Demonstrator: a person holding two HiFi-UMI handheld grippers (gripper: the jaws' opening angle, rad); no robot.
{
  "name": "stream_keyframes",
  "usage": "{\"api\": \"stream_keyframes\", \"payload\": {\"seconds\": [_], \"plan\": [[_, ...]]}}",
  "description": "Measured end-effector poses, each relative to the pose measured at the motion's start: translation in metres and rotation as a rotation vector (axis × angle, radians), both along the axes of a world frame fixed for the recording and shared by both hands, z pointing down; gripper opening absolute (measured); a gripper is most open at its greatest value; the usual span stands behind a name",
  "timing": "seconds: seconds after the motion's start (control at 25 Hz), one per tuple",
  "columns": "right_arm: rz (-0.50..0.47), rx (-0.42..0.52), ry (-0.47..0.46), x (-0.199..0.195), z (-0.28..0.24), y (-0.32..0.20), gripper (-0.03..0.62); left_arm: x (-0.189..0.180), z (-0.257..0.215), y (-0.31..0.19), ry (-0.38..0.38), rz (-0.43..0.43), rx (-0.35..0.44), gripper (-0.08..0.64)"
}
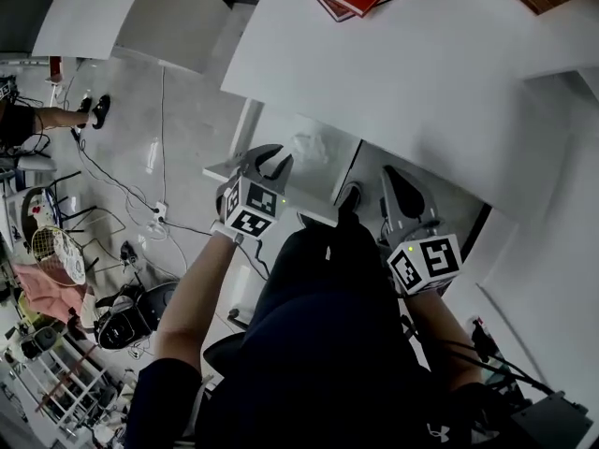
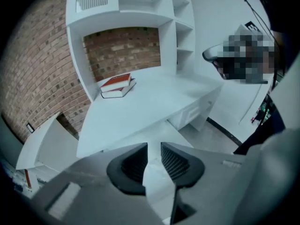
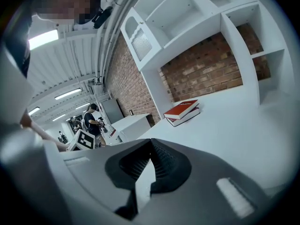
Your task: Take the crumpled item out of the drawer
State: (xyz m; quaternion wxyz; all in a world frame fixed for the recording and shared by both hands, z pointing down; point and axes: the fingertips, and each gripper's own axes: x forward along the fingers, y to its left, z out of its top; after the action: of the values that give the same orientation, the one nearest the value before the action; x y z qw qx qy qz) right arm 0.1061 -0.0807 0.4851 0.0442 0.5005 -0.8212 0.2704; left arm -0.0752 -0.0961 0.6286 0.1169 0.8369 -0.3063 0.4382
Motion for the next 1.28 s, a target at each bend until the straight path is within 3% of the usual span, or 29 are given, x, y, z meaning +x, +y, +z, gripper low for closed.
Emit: {"api": "stream_keyframes", "payload": {"seconds": [0.12, 0.24, 0.4, 0.8, 1.12, 1.28], "plan": [[0.012, -0.029, -0.014, 0.017, 0.014, 0.003, 0.003, 0.012, 0.03, 0.01, -0.051, 0.051, -0.104, 0.098], [0.031, -0.051, -0.024, 0.034, 0.022, 0.003, 0.003, 0.022, 0.046, 0.01, -0.082, 0.071, -0.158, 0.098], [0.038, -0.068, -0.018, 0.04, 0.033, 0.003, 0.003, 0.024, 0.071, 0.006, -0.149, 0.15, -0.182, 0.098], [0.139, -0.146, 0.0, 0.056, 0.057, 0.031, 0.003, 0.031, 0.139, 0.021, -0.353, 0.503, -0.233, 0.12], [0.21, -0.203, -0.007, 0.05, 0.076, 0.042, 0.003, 0.015, 0.196, 0.02, -0.472, 0.643, -0.27, 0.12], [0.235, -0.221, -0.006, 0.048, 0.077, 0.039, 0.003, 0.013, 0.211, 0.017, -0.507, 0.764, -0.249, 0.12]]}}
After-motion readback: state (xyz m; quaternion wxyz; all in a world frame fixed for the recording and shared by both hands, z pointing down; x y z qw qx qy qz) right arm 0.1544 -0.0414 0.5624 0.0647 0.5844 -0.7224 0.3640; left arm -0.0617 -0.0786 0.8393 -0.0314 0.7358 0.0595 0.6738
